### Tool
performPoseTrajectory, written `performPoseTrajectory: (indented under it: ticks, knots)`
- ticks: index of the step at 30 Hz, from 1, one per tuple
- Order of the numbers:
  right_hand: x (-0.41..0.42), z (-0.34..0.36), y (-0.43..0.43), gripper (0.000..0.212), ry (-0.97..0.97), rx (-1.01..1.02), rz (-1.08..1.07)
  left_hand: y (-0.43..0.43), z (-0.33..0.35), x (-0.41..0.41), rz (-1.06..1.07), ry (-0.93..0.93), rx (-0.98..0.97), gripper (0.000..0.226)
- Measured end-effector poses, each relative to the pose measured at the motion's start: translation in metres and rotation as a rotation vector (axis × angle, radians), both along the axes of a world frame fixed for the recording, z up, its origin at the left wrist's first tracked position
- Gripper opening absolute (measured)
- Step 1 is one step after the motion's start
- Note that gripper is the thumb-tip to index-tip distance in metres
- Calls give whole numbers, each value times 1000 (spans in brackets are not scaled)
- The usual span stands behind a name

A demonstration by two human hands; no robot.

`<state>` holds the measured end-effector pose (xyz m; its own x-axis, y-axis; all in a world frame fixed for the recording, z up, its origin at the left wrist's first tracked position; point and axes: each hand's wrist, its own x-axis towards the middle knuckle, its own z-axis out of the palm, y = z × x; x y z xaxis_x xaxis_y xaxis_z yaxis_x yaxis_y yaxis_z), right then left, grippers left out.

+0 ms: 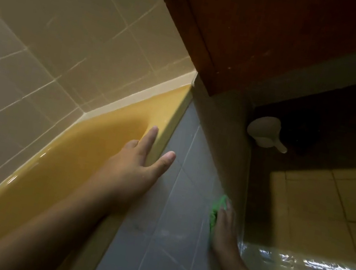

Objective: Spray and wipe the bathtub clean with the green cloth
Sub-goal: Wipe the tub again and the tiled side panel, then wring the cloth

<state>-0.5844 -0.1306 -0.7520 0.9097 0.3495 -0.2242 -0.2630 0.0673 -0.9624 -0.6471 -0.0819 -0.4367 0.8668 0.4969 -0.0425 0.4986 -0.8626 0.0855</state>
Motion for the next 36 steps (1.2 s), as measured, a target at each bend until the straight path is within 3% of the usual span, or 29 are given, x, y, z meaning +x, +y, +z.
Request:
performPoseTrajectory:
  ticks: [5, 8, 13, 16, 19, 20, 25, 27, 31, 33, 36]
  knots:
    - [-5, -84, 12, 91, 317, -119, -21, 2, 1, 6, -9, 1, 23, 97]
    - [-13, -151, 26, 76, 487, -132, -23, 6, 0, 9, -6, 21, 42, 104]
    - [0, -149, 40, 82, 613, -109, -130, 2, 1, 11, 26, 17, 9, 105]
    - [15, -35, 29, 92, 449, -126, -141, 1, 3, 12, 35, 19, 1, 102]
    - [33, 61, 25, 57, 222, -41, -173, 4, 3, 17, 42, 25, -2, 100]
    - [40, 85, 27, 55, 144, -15, -169, 5, 3, 19, 45, 27, -9, 102]
    - [56, 176, 31, 74, -315, 127, -112, 15, 2, 36, 43, -33, -57, 118]
    - [57, 190, 25, 71, -504, 177, -86, 17, 3, 41, 26, -57, -103, 120]
    - [81, 165, 20, 63, -846, 223, 24, 18, 5, 54, 49, -67, -123, 96]
    - [98, 134, 22, 62, -819, 200, 63, 17, 5, 63, 73, -42, -105, 89]
    - [107, 91, 21, 56, -549, 109, 97, 15, 5, 75, 123, -7, -61, 73]
